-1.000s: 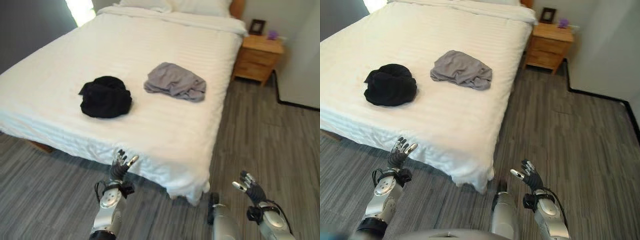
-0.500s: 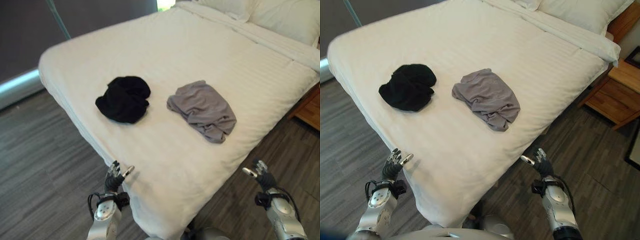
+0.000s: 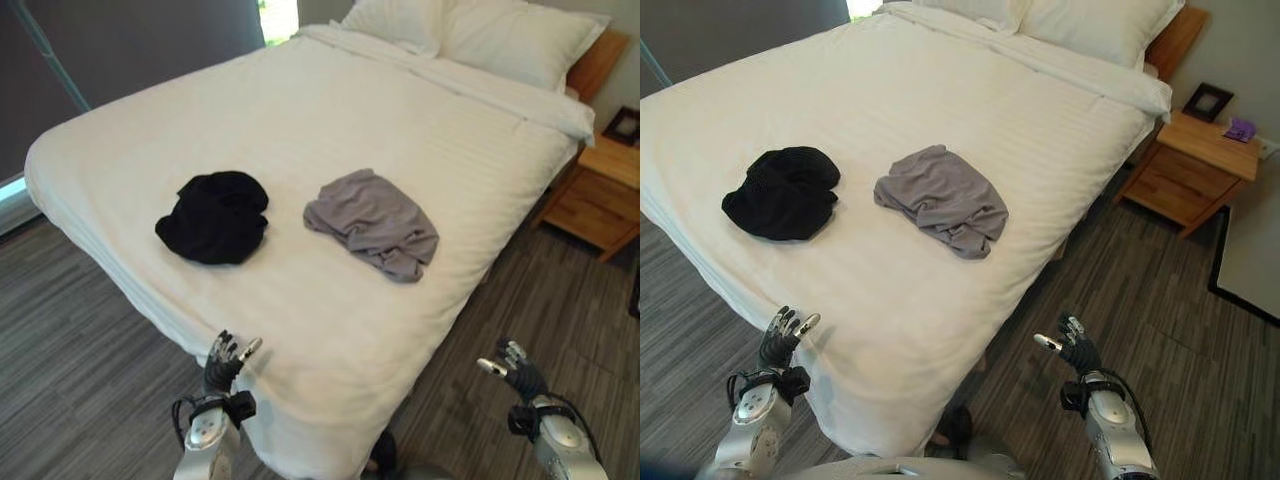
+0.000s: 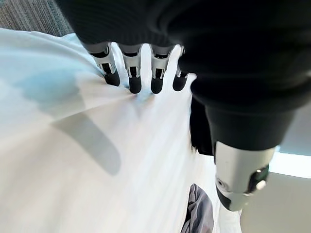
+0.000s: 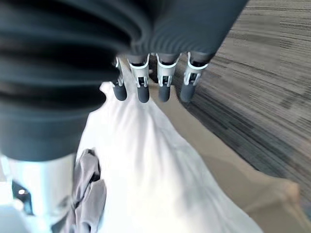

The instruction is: Pick up bed clothes into laundry basket.

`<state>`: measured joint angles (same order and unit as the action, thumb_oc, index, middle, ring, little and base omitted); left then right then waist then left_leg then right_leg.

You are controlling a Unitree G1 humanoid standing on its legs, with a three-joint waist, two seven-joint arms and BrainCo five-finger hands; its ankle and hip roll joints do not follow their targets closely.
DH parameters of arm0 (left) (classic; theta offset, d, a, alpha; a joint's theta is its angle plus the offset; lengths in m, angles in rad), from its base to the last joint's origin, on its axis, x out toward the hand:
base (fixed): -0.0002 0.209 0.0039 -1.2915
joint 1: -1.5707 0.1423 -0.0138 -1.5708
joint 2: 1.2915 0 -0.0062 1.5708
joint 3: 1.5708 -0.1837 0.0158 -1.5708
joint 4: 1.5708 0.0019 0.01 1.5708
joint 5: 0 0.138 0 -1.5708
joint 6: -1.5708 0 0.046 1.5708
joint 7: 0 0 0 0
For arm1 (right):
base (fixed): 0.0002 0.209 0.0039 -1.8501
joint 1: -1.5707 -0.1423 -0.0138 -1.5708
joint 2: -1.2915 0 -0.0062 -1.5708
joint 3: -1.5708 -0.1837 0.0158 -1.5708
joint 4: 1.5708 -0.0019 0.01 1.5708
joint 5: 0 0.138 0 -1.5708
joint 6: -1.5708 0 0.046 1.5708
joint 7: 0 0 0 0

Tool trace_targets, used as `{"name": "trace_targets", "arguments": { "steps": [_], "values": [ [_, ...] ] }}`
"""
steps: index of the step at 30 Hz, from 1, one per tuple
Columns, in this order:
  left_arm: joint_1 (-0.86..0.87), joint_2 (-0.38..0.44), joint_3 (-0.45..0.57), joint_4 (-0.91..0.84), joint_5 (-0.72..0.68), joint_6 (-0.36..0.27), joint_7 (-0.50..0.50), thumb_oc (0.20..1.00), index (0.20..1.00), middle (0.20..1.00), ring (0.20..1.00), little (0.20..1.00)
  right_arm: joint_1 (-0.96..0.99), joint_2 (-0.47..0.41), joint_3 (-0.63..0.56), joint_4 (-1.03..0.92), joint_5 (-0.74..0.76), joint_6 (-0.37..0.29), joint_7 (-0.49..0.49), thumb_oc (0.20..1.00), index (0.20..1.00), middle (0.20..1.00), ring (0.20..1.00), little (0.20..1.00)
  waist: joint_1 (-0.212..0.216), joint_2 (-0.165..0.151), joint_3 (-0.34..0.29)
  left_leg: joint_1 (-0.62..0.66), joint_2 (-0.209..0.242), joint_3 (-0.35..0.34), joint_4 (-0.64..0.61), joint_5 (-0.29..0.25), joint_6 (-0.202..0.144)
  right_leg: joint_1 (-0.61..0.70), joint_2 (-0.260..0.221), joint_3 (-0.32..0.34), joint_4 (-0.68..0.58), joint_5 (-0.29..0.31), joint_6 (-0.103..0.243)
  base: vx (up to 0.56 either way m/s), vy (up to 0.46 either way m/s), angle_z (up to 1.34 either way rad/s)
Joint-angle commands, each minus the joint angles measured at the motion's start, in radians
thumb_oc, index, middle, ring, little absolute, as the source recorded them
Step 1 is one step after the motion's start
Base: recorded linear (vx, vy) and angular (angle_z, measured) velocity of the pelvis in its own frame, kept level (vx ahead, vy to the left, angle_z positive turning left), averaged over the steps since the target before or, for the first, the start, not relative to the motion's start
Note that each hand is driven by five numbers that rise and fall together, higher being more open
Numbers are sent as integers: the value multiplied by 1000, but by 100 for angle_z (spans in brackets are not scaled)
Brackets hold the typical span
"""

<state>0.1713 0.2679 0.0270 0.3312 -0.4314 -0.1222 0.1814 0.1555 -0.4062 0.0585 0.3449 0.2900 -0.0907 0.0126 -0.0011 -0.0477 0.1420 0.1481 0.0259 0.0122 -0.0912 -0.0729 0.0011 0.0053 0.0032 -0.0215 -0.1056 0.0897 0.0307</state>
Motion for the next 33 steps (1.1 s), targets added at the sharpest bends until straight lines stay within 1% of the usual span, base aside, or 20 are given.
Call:
{"name": "trace_targets", "arguments": {
  "steps": [1,4,5,7,8,9,11,12,14,15,16,17,18,20,21,22,27,29,30,33],
  "values": [
    [-58,-8,-19,11,-34,-50,-37,1000,1000,1000,1000,1000,-52,-44,7,-71,-33,-32,29,1000,1000,1000,1000,1000,-10,-10,-28,-36,16,-79,5,92,-68,70,-58,-2,20,-55,91,11,-8,5],
    [-35,-15,14,4,-65,-60,-29,1000,1000,1000,1000,1000,-114,-112,22,-96,-88,-29,43,1000,1000,1000,1000,1000,13,-14,-32,-36,15,-98,6,90,-69,80,-62,-19,19,-60,90,26,-8,13],
    [-35,-15,15,3,-64,-59,-29,1000,1000,1000,1000,1000,-115,-112,23,-96,-88,-29,43,1000,1000,1000,1000,1000,12,-14,-32,-36,15,-98,7,90,-69,81,-62,-19,19,-60,90,23,-5,21],
    [-13,-10,40,-4,-66,-65,-25,1000,1000,1000,1000,1000,-174,-170,28,-84,-132,-31,40,1000,1000,1000,1000,1000,30,-17,-34,-38,14,-110,6,90,-71,84,-64,-30,18,-63,90,13,-6,13],
    [-13,-10,41,-4,-66,-65,-25,1000,1000,1000,1000,1000,-176,-171,29,-83,-132,-31,40,1000,1000,1000,1000,1000,28,-17,-33,-37,14,-111,6,90,-71,85,-64,-31,18,-63,90,18,-11,10],
    [36,-4,77,-15,-84,-70,-27,1000,1000,1000,1000,1000,-305,-275,47,-26,-157,-30,19,1000,1000,1000,1000,1000,60,-21,-31,-44,13,-130,8,92,-73,88,-69,-52,18,-64,90,4,-13,13],
    [70,19,93,-13,-102,-69,-31,1000,1000,1000,1000,1000,-474,-360,120,66,-174,-22,6,1000,1000,1000,1000,1000,102,-27,-24,-51,13,-150,8,88,-77,92,-70,-71,18,-72,90,5,-35,37],
    [83,38,97,-6,-114,-70,-32,1000,1000,1000,1000,1000,-621,-393,207,172,-191,-9,-1,1000,1000,1000,1000,1000,140,-32,-12,-68,10,-166,9,95,-81,87,-72,-88,18,-70,90,-46,-60,54],
    [99,57,101,-16,-124,-65,-41,1000,1000,1000,1000,1000,-846,-419,335,336,-223,11,-14,1000,1000,1000,1000,1000,178,-33,11,-103,4,-200,12,110,-88,72,-73,-122,18,-66,88,-136,-62,73],
    [109,77,119,-25,-144,-68,-36,1000,1000,1000,1000,1000,-1019,-440,417,502,-269,35,-34,1000,1000,1000,1000,1000,223,-31,34,-145,-4,-234,16,128,-95,52,-74,-155,19,-62,86,-156,-45,89],
    [107,83,133,-20,-150,-72,-32,1000,1000,1000,1000,1000,-1089,-442,447,580,-277,37,-40,1000,1000,1000,1000,1000,233,-25,41,-162,-6,-249,16,135,-99,40,-75,-170,19,-61,85,-212,-64,84],
    [101,109,150,-18,-155,-80,-23,1000,1000,1000,1000,1000,-1223,-467,531,756,-353,50,-52,1000,1000,1000,1000,1000,274,-10,66,-212,-14,-288,16,159,-111,11,-76,-210,19,-61,84,-128,-33,77],
    [100,106,151,-17,-156,-80,-23,1000,1000,1000,1000,1000,-1230,-466,536,762,-352,47,-52,1000,1000,1000,1000,1000,270,-9,65,-215,-15,-290,16,159,-111,9,-76,-212,19,-61,84,-124,-42,73],
    [93,121,155,-24,-159,-89,-20,1000,1000,1000,1000,1000,-1293,-493,573,844,-392,58,-66,1000,1000,1000,1000,1000,290,1,81,-250,-19,-310,11,176,-120,-16,-75,-233,20,-61,83,-82,-29,58],
    [86,128,161,-19,-170,-100,-16,1000,1000,1000,1000,1000,-1360,-534,635,929,-465,71,-71,1000,1000,1000,1000,1000,309,11,93,-288,-23,-328,4,192,-128,-45,-76,-258,18,-61,83,-80,-28,33],
    [85,125,161,-19,-170,-100,-16,1000,1000,1000,1000,1000,-1367,-534,640,933,-465,69,-71,1000,1000,1000,1000,1000,306,13,92,-292,-23,-330,4,192,-129,-49,-76,-259,18,-61,83,-58,-30,12],
    [111,122,178,21,-175,-110,-11,1000,1000,1000,1000,1000,-1532,-641,898,1025,-797,112,-57,1000,1000,1000,1000,1000,332,27,118,-376,-21,-325,4,211,-142,-131,-68,-251,18,-65,85,-11,-6,8],
    [113,117,173,31,-176,-108,-11,1000,1000,1000,1000,1000,-1563,-660,900,1042,-794,125,-69,1000,1000,1000,1000,1000,333,30,120,-387,-21,-323,4,212,-143,-142,-67,-250,18,-67,85,32,-10,-11],
    [111,114,165,41,-184,-102,-13,1000,1000,1000,1000,1000,-1612,-696,945,1057,-825,138,-71,1000,1000,1000,1000,1000,336,31,126,-402,-20,-325,4,209,-145,-160,-65,-240,18,-72,83,19,-11,-9],
    [89,110,146,45,-203,-101,-15,1000,1000,1000,1000,1000,-1653,-716,978,1059,-844,147,-70,1000,1000,1000,1000,1000,333,38,133,-436,-24,-324,4,221,-149,-192,-70,-245,18,-67,85,-28,-4,-11]
  ]
}}
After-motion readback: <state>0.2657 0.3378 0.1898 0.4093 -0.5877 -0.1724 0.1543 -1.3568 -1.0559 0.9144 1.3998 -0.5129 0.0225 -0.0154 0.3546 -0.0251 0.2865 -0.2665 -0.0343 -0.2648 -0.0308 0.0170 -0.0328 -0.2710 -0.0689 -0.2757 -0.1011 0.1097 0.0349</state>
